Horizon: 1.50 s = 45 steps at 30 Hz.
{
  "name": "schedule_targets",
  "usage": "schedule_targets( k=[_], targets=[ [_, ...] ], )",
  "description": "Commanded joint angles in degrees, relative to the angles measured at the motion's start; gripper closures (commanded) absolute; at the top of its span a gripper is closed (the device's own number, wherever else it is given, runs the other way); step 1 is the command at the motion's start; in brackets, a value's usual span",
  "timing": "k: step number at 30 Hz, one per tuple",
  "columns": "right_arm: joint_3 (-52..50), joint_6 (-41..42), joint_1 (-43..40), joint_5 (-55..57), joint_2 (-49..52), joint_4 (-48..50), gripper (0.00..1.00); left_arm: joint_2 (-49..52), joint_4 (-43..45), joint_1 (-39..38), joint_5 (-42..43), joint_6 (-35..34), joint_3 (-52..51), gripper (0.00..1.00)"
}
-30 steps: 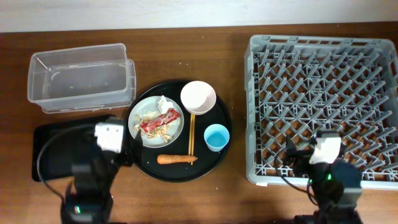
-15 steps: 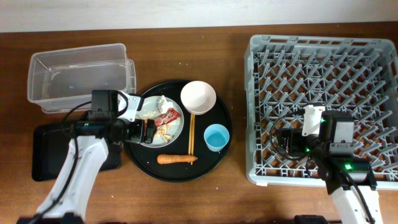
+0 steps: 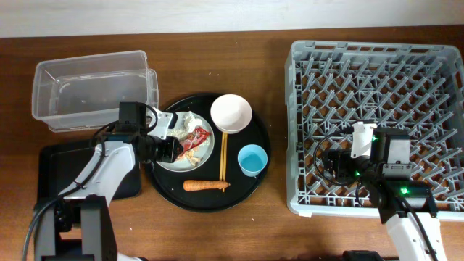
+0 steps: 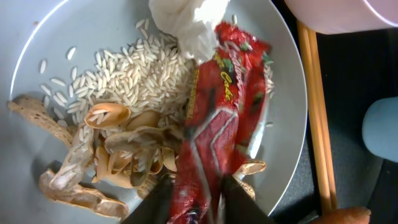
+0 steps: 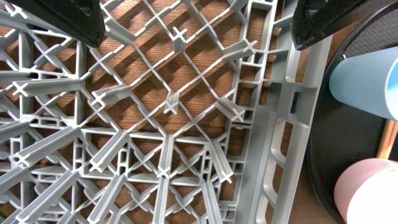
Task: Sort waste into correct bins and load items into the dishwasher rack
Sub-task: 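Reach the left gripper to the plate and grasp the red wrapper and tissue, then carry the wrapper and tissue left and release into the clear bin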
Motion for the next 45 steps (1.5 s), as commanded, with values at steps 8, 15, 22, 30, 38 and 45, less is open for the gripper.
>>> schedule_targets(
  k=[8, 15, 22, 30, 38, 45],
  targets=[
    [1.03, 0.48, 0.33, -0.11, 0.02, 0.04, 0.05, -7.45, -7.65, 0.13, -2.29, 0.24, 8.0, 1.0],
    [1.03, 0.48, 0.33, -0.13, 0.02, 0.02, 0.05, -15.8, -0.44, 0.13, -21.81, 0.22, 15.87, 0.99],
    [1.03, 0.48, 0.33, -0.13, 0.02, 0.04, 0.04, -4.2, 11.93, 2.1, -32.83, 0.22, 15.87, 0.99],
    [1.03, 0.5, 0.35, -0.13, 0.02, -0.17, 0.02, -1.01, 16.22, 2.91, -29.77, 0.22, 16.48, 0.36],
    [1.03, 0.5, 0.35, -0.13, 0.02, -0.17, 0.02, 2.19, 5.55, -9.03, -11.34, 0.22, 16.39, 0.01],
    [1.03, 0.5, 0.33, -0.13, 0.02, -0.17, 0.02, 13.03, 5.4, -9.16, -12.22, -3.21, 16.39, 0.05]
  ],
)
